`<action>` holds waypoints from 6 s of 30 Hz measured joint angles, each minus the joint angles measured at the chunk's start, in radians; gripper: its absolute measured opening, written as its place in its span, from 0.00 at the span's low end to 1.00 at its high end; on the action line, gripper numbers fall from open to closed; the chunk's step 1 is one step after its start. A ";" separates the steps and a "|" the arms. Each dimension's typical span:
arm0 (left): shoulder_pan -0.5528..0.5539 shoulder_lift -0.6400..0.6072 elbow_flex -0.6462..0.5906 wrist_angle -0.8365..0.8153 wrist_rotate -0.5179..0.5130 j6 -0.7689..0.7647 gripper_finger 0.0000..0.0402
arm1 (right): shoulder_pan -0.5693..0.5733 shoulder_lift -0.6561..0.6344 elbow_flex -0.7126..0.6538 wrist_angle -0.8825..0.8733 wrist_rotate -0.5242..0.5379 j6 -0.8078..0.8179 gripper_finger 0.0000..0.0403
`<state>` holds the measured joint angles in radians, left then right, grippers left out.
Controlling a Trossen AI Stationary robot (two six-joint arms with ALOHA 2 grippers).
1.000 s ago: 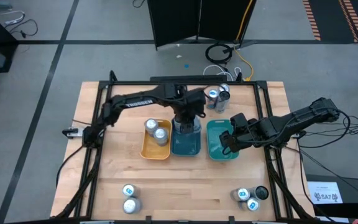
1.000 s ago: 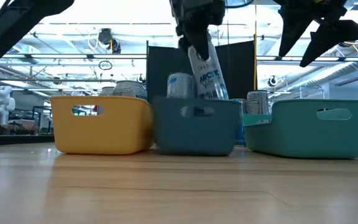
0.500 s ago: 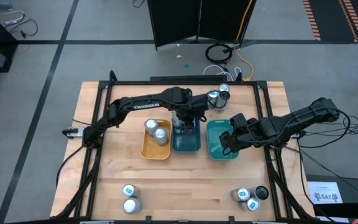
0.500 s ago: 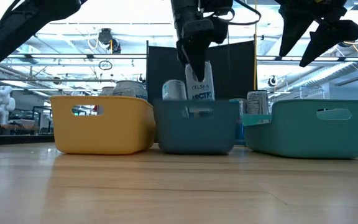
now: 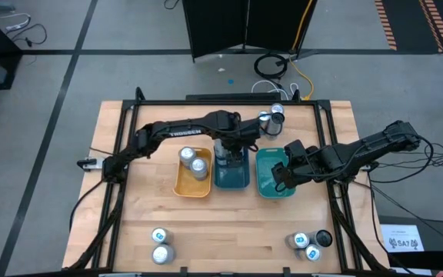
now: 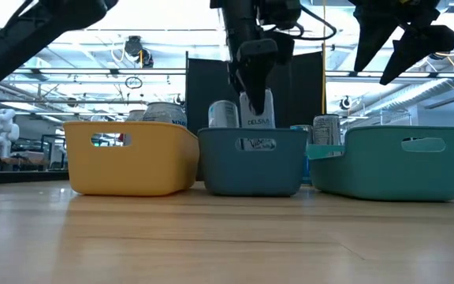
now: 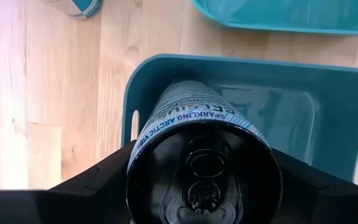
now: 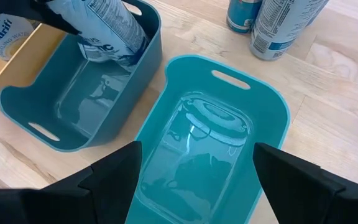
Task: Sort soda cans
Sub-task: Put the white-blue soda can into the blue bin, then adjust the white-blue soda can in the blue bin
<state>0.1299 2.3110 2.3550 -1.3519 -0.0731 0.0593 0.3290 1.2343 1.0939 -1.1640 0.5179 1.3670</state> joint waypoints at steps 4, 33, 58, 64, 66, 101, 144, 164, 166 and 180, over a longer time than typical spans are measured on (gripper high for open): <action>0.000 0.002 0.000 -0.004 0.000 -0.001 0.68 | 0.000 0.000 0.000 0.000 0.000 0.000 0.74; 0.000 0.001 0.000 0.007 -0.002 -0.002 0.78 | 0.000 0.000 0.000 0.000 0.000 0.000 0.74; 0.000 0.001 0.000 -0.004 -0.088 -0.001 0.86 | 0.000 0.000 0.000 0.000 0.001 0.005 0.74; 0.000 0.001 0.000 -0.004 -0.095 0.003 0.93 | 0.000 0.000 0.000 0.001 0.000 0.008 0.74; 0.000 0.000 0.000 -0.007 -0.113 0.003 0.94 | 0.000 0.000 0.000 0.001 0.001 0.008 0.74; 0.009 -0.207 0.001 0.003 -0.243 0.006 0.94 | -0.030 0.000 0.000 0.009 0.001 -0.003 0.74; 0.521 -0.765 -1.234 1.054 0.308 0.030 0.94 | -0.033 0.000 0.000 0.177 0.114 0.043 0.74; 0.472 -0.606 -1.267 1.228 0.324 0.212 0.94 | -0.039 0.000 0.000 0.461 0.146 -0.120 0.74; 0.462 -0.600 -1.267 1.249 0.324 0.215 0.94 | -0.039 0.000 0.000 0.466 0.146 -0.120 0.74; 0.411 -0.577 -1.266 1.316 0.328 0.216 0.94 | -0.040 0.000 0.000 0.466 0.166 -0.124 0.74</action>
<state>0.5404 1.7336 1.0885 -0.0358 0.2546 0.2756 0.2893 1.2346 1.0943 -0.6983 0.6842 1.2434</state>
